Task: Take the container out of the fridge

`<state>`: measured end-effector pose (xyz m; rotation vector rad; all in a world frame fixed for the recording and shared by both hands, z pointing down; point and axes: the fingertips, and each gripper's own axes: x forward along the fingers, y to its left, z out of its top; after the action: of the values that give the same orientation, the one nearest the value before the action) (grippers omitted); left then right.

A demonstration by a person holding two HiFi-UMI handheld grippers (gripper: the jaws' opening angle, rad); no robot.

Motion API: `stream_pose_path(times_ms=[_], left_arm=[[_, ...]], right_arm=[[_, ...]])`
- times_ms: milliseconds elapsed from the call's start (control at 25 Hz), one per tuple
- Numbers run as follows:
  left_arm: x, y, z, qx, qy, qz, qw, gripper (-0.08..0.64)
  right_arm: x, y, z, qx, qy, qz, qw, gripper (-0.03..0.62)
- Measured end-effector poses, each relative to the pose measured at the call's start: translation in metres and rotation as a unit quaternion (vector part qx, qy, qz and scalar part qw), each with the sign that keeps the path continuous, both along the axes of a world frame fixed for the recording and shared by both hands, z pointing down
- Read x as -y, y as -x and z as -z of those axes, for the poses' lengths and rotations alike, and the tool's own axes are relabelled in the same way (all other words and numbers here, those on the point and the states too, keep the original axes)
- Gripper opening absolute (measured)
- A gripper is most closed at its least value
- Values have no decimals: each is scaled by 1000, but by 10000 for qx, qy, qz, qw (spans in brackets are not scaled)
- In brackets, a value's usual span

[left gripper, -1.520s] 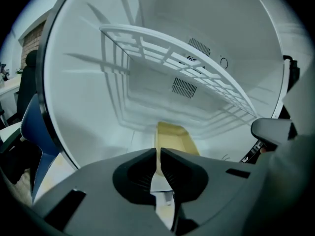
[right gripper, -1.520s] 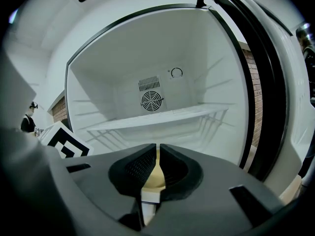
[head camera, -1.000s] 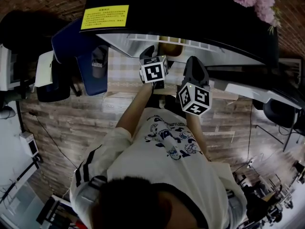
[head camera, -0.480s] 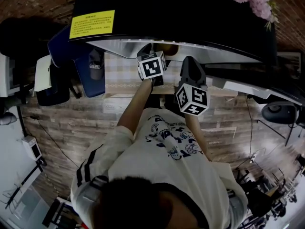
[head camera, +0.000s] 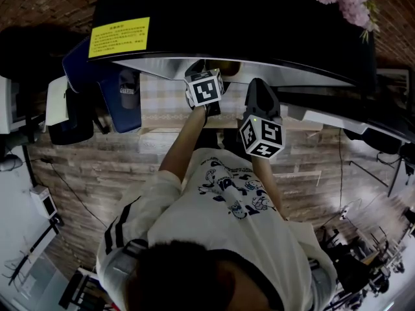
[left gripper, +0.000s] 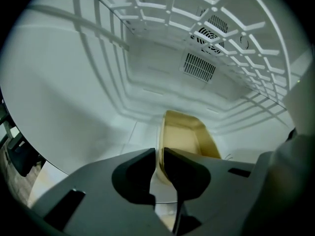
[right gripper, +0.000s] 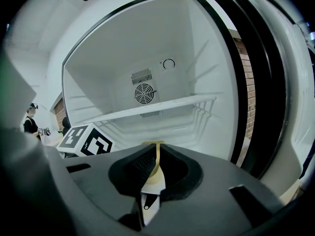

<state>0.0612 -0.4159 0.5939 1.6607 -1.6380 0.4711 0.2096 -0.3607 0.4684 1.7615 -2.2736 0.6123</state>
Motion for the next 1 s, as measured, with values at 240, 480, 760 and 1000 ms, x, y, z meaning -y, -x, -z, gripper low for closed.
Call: stream_pose_path(times_ms=[240, 480, 760, 1000], left_arm=[[1, 1, -2, 130, -71, 64, 9999, 34], [-1, 1, 3, 151, -94, 72, 9998, 32], [-9, -10, 13, -138, -266, 125, 9995, 31], [-27, -19, 22, -368, -396, 378, 9978, 29]], right_arm=[[-2, 3, -3, -28, 48, 115, 9999, 43], [-3, 0, -3, 3, 60, 166, 9998, 43], [-5, -4, 1, 46, 0, 313, 9995, 43], [-11, -11, 6, 84, -84, 550, 9984, 43]])
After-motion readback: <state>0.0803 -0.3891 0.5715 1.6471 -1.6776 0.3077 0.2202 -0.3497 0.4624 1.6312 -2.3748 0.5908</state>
